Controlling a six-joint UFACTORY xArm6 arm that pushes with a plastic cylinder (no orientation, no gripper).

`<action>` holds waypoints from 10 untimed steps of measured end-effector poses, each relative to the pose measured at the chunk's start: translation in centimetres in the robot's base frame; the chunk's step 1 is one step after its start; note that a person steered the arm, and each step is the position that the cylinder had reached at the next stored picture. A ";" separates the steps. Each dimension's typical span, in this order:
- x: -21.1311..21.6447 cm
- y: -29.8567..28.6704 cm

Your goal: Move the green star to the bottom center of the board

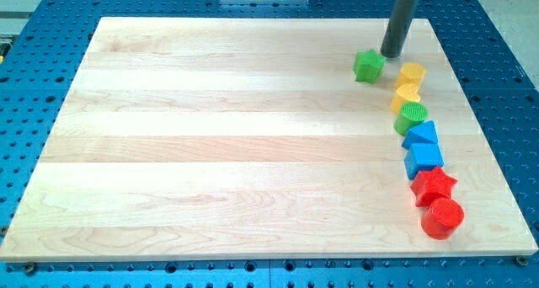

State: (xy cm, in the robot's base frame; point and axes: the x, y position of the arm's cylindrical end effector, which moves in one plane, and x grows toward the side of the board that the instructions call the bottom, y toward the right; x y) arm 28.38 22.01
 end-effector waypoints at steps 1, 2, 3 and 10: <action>2.1 -0.6; 5.3 -9.4; 5.4 -11.8; 17.2 -22.4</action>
State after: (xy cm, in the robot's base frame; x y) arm 45.55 -0.37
